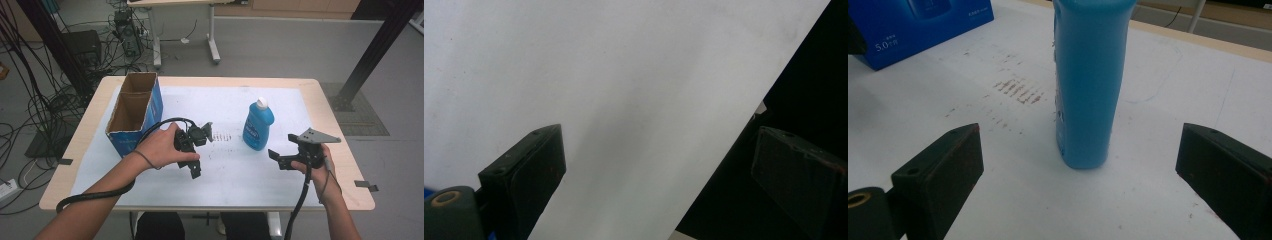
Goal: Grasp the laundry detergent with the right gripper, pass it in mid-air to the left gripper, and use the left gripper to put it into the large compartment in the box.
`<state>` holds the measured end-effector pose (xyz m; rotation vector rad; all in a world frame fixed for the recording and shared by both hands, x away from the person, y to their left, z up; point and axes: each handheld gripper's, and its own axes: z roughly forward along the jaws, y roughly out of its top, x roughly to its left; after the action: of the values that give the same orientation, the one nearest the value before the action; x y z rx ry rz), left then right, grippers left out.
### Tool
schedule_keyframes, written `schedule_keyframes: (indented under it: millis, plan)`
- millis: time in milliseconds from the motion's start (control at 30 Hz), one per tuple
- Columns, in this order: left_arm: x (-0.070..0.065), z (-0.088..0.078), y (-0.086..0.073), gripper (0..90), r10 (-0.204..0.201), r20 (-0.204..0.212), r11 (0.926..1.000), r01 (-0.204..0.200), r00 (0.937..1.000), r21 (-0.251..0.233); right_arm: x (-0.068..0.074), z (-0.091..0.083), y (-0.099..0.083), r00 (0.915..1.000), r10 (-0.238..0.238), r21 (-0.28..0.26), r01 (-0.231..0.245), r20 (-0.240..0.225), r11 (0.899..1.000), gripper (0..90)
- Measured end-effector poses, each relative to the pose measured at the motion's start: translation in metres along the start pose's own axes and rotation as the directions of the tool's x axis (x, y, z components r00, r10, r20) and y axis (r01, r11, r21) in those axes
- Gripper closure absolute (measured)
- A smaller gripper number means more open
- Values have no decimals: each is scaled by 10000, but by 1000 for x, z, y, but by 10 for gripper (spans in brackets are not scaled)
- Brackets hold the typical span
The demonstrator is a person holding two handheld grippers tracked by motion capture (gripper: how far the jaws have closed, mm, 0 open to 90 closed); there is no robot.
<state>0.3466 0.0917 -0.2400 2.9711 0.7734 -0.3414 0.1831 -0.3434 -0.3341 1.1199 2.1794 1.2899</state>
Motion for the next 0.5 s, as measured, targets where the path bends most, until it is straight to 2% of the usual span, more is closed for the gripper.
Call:
schedule_keyframes:
  millis: [133, 500]
  plan:
    - [0, 0, -1, 74, -13, 22, 10000, 13, 10000, -19, 0, 5, -4, 9999, 119, -224, -120, -36, 9997, 47]
    - [2, 2, -3, 71, -130, -4, 9999, 130, 9999, -62, 0, 16, -6, 10000, 19, -232, -20, -42, 9997, 47]
